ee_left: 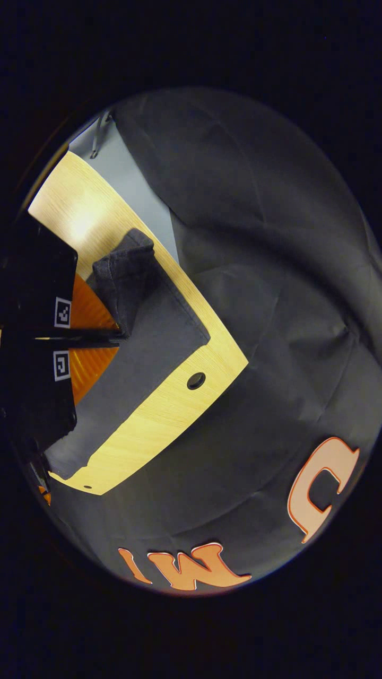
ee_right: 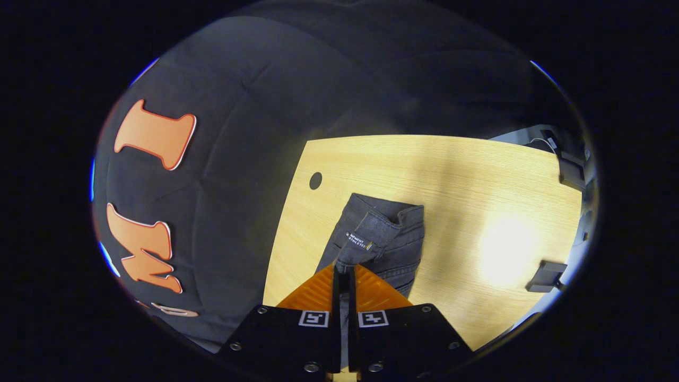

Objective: Grasp the waist and the cuffs of the jeans and fold them to make the two legs overlap; first hold the waist and fold one-third of the jeans toward the cuffs, then hold the cuffs and fold the remaining one-third in the same direction to finish folding.

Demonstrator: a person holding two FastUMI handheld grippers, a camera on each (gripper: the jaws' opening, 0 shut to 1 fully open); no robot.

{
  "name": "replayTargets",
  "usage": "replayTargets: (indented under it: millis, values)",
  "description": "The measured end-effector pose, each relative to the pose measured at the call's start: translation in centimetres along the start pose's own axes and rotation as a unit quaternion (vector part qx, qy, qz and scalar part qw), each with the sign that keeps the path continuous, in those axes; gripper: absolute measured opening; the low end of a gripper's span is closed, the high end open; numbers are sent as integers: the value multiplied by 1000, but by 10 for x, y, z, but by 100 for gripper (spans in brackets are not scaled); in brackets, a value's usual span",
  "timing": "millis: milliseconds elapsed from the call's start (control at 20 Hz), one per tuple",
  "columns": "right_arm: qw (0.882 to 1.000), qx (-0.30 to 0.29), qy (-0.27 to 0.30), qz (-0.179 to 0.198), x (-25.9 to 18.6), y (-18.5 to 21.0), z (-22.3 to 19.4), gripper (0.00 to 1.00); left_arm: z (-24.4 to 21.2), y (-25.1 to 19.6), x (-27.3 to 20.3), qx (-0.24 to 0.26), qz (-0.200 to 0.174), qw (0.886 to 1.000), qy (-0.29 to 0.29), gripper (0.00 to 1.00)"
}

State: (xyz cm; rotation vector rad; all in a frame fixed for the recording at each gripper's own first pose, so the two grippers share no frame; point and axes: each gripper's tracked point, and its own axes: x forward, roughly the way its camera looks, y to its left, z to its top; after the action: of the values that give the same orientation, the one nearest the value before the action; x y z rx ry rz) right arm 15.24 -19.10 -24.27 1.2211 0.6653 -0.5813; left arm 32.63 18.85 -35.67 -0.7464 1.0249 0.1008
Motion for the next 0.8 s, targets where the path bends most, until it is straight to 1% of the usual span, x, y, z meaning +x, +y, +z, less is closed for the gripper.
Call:
replayTargets:
  millis: [100,250,350,450,550,650,800]
  values:
    - [1000,6,-10,-4,2,11,1,6,5,-5,20,5,-3,1000,18,1]
    - [1000,8,-20,-9,7,27,1,6,24,-10,40,11,-4,1000,14,1]
    - [1000,13,-17,-15,17,36,1,6,33,-9,51,10,0,1000,23,1]
    - [1000,13,-12,-22,33,40,4,6,44,-13,65,12,6,1000,18,1]
    - [1000,12,-6,-28,50,44,10,6,54,-17,75,10,15,1000,16,1]
    - [999,13,8,-30,72,47,13,6,58,-18,90,27,36,999,14,1]
    - [999,7,28,-45,109,43,13,6,54,-16,107,48,71,996,12,1]
